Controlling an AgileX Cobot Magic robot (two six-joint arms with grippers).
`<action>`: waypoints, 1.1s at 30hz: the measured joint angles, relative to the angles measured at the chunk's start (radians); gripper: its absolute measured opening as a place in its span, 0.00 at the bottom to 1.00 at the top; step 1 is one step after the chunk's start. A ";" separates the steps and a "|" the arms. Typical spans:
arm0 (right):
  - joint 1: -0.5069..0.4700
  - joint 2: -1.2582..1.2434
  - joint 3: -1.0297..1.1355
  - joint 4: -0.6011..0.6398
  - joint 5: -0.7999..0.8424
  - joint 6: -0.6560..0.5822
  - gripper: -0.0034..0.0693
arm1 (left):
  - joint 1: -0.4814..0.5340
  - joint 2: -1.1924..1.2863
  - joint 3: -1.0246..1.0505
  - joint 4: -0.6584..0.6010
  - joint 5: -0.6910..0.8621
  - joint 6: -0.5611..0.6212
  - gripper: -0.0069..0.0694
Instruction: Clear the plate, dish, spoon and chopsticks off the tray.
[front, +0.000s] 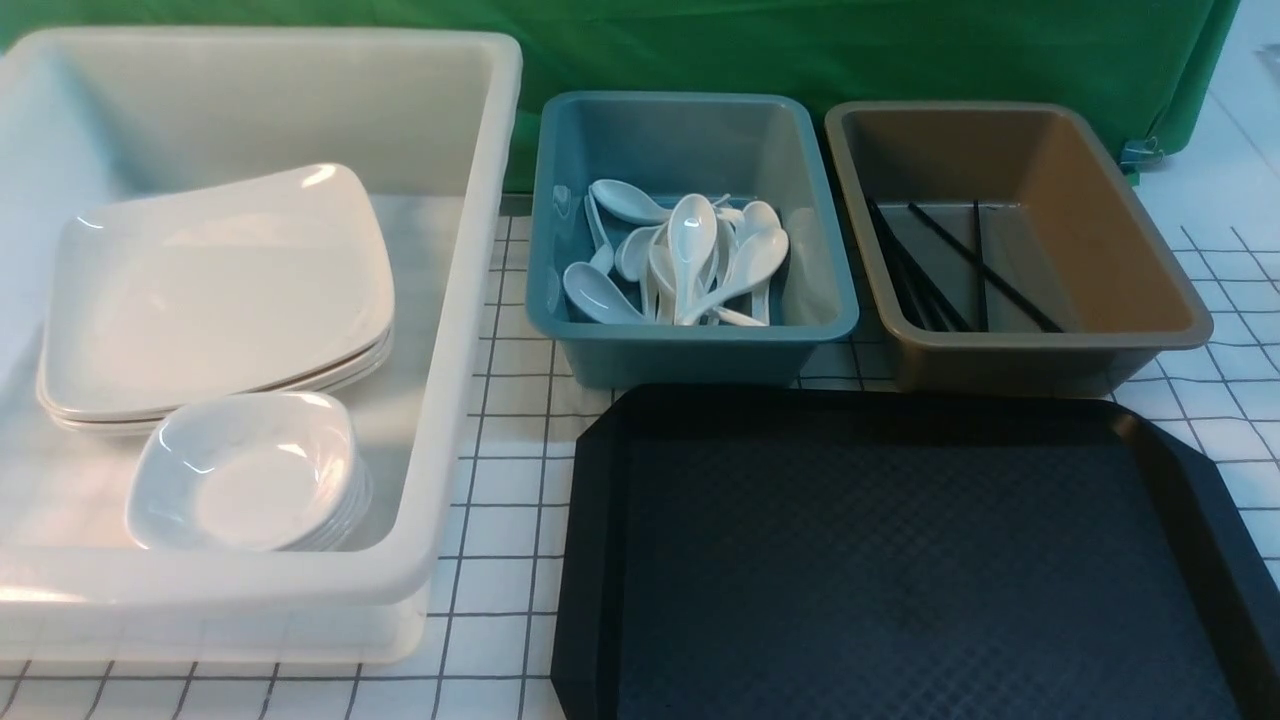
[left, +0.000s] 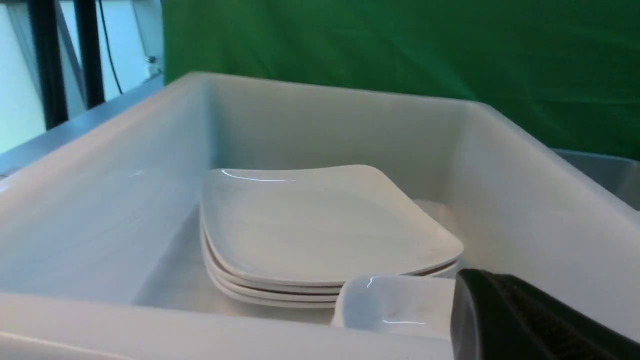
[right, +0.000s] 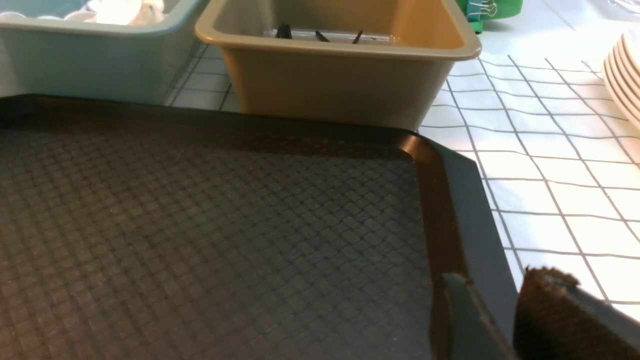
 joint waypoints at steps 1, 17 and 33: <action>0.000 0.000 0.000 0.000 0.000 0.000 0.38 | 0.004 -0.005 0.000 0.014 0.040 -0.003 0.10; 0.000 0.000 0.000 0.000 -0.001 0.000 0.38 | -0.039 -0.009 0.001 0.038 0.142 -0.006 0.10; 0.000 0.000 0.000 0.000 -0.001 0.000 0.38 | -0.081 -0.009 0.001 0.038 0.142 -0.006 0.10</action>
